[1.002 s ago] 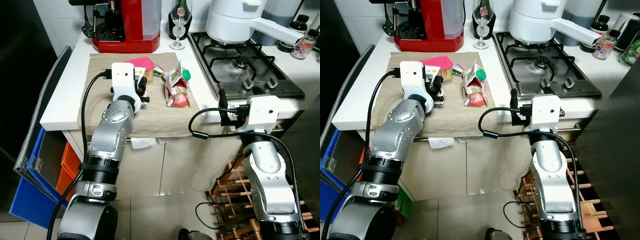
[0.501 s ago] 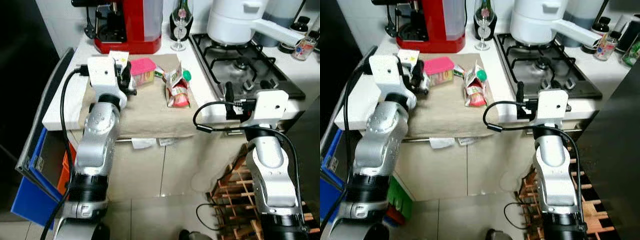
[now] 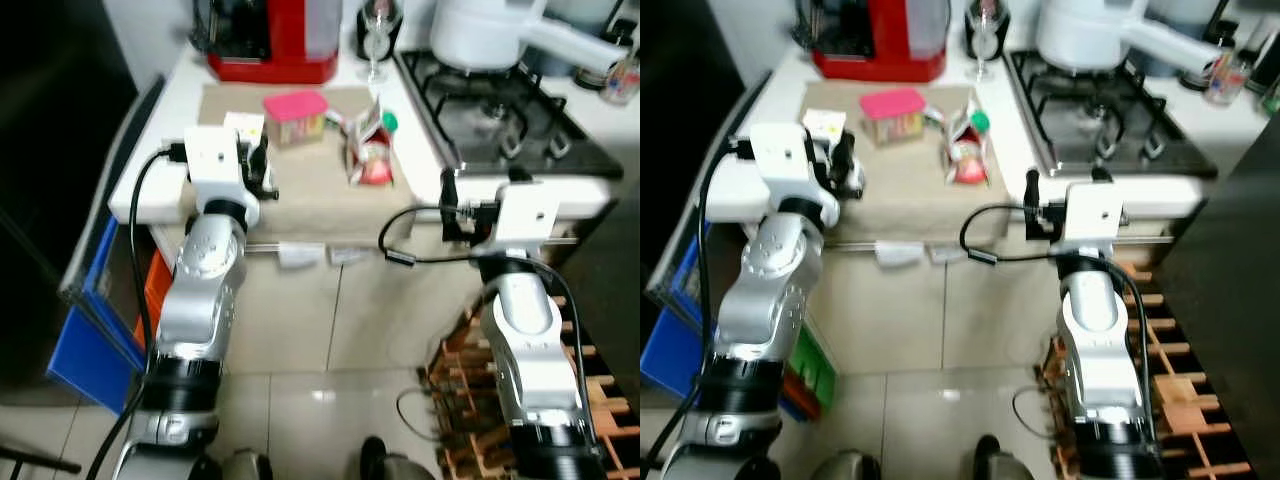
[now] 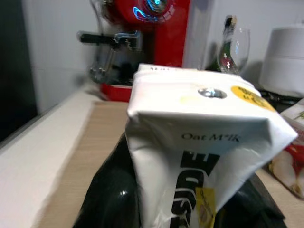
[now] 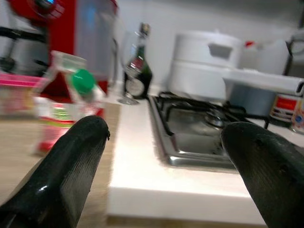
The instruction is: Restocking fridge
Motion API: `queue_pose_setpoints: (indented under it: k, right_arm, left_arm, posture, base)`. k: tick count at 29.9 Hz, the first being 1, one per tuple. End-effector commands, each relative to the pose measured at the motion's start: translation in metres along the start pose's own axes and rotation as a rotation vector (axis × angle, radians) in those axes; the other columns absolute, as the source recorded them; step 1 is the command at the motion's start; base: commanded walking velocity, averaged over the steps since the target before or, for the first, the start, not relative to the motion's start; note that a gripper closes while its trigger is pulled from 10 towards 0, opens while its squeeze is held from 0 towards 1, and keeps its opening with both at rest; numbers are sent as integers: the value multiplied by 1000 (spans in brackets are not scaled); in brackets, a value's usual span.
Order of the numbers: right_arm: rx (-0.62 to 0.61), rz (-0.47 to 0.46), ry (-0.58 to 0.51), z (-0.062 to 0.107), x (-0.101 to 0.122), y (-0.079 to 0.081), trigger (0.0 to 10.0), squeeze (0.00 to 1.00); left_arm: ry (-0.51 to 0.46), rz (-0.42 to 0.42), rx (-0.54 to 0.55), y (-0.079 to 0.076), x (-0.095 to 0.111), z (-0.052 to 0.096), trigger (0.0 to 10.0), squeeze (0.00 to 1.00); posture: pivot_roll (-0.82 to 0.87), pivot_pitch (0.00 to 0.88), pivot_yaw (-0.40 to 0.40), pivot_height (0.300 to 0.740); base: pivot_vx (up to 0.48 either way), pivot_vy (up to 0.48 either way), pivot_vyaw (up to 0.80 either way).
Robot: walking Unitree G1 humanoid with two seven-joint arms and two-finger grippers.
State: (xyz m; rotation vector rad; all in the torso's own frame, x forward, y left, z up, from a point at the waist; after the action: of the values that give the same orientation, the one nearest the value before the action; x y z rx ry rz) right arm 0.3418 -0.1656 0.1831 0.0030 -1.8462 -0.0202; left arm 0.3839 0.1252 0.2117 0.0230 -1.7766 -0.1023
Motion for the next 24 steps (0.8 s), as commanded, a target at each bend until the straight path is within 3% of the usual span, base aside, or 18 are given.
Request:
queue_pose_setpoints:
  k: [1, 18, 21, 24]
  right_arm:
    - [1, -19, 11, -1, -3, -2, 10000, 133]
    - [13, -9, 25, 2, -10, -1, 10000, 133]
    - [13, -7, 27, 2, -10, -2, 10000, 137]
    - [13, -7, 29, 2, -11, -2, 10000, 137]
  left_arm:
    - [-2, -8, 1, -1, 0, -1, 10000, 0]
    - [10, -6, -22, -5, -6, 0, 10000, 0]
    - [22, -26, -32, -6, -10, 1, 10000, 0]
    - [34, 22, -58, -6, -19, 6, 10000, 0]
  posture:
    - [-86, 0, 11, 740]
    - [-85, 0, 16, 740]
    - [-86, 0, 16, 740]
    - [-86, 0, 16, 740]
  base:
    - [-371, 0, 0]
    - [-371, 0, 0]
    - [0, 0, 0]
    - [0, 0, 0]
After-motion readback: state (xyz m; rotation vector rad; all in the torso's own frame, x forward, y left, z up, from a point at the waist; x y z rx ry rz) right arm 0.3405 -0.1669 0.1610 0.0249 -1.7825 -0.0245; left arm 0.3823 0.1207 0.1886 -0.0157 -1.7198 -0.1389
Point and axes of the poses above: a point about 5 cm out from each wrist's last joint towards the gripper, its own z axis pointing back from the gripper into the wrist, its own x axis along the axis of the wrist's last joint, y = z × x, the point moved 5 cm from there along -z, pointing out of the wrist towards the gripper, and after that the axes turned 7 degrees about -z, right-handed, at the moved point
